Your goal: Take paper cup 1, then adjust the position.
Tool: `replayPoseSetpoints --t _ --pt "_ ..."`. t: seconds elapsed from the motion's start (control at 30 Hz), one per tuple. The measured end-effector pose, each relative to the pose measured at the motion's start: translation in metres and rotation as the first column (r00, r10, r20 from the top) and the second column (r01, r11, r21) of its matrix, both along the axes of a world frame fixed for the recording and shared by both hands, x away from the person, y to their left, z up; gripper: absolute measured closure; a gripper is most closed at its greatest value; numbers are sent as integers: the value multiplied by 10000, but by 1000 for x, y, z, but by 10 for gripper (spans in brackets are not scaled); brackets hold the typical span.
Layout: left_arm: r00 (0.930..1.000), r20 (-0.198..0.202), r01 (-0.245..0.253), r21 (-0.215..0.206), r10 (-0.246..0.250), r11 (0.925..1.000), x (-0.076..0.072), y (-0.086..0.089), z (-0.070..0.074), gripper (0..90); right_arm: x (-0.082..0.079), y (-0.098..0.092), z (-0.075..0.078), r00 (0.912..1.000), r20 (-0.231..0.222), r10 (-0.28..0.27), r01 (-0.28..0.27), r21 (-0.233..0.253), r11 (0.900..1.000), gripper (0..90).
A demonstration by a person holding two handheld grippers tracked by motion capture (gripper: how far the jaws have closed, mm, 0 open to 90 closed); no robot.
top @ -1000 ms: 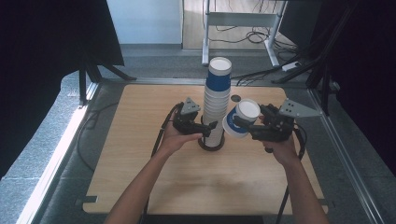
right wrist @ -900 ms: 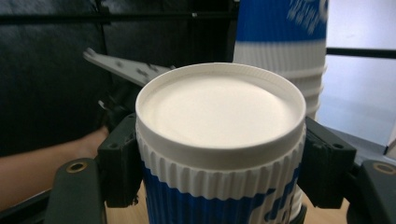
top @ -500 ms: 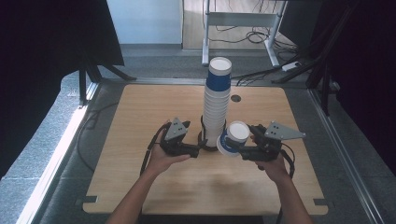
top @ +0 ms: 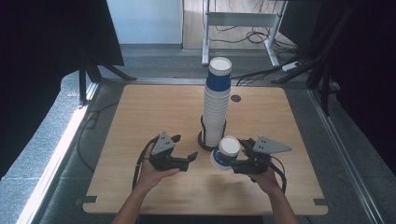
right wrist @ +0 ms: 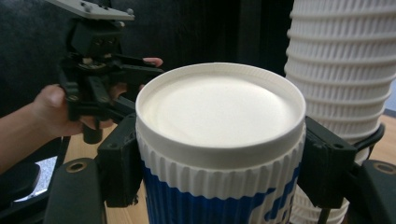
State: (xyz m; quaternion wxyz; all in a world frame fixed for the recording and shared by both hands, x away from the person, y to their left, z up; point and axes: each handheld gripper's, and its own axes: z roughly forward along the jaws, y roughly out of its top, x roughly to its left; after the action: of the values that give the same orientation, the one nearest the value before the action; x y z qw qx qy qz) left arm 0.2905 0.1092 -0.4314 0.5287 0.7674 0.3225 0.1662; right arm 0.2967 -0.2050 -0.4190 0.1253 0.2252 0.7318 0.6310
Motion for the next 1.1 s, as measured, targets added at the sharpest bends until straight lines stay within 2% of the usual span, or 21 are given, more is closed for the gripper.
replayPoseSetpoints --t 0.2,0.23,0.27,0.3,0.43,0.63,0.8,1.1 --pt "9999 -56 103 -136 -104 9999 -4 3 -8 122 0 6 -15 9997 -218 -110 112 85 9999 276" --pt "9995 -60 310 3 -310 9995 -5 2 -9 123 0 9 -21 9995 -285 -150 151 18 9999 276" --pt "9995 -60 310 3 -310 9995 -5 2 -9 125 0 9 -21 9995 -285 -150 151 18 9999 276" --pt "9992 4 411 0 -411 9992 -9 2 -10 126 0 14 -26 9992 -365 -185 176 -259 9995 275" --pt "9987 79 511 -80 -510 9987 -16 3 -10 126 0 20 -31 9990 -446 -98 90 -187 9998 276" --pt "9962 321 810 -20 -809 9967 -28 -1 -8 124 -2 26 -31 9995 -292 -108 98 -316 9995 275" --pt "9946 321 988 115 -992 9950 -30 -7 -10 111 -2 23 -28 9996 -240 -166 162 -177 9997 275" --pt "9873 444 1500 573 -1526 9870 -36 -32 -13 104 -4 28 -28 9993 -364 -81 84 70 9999 275"
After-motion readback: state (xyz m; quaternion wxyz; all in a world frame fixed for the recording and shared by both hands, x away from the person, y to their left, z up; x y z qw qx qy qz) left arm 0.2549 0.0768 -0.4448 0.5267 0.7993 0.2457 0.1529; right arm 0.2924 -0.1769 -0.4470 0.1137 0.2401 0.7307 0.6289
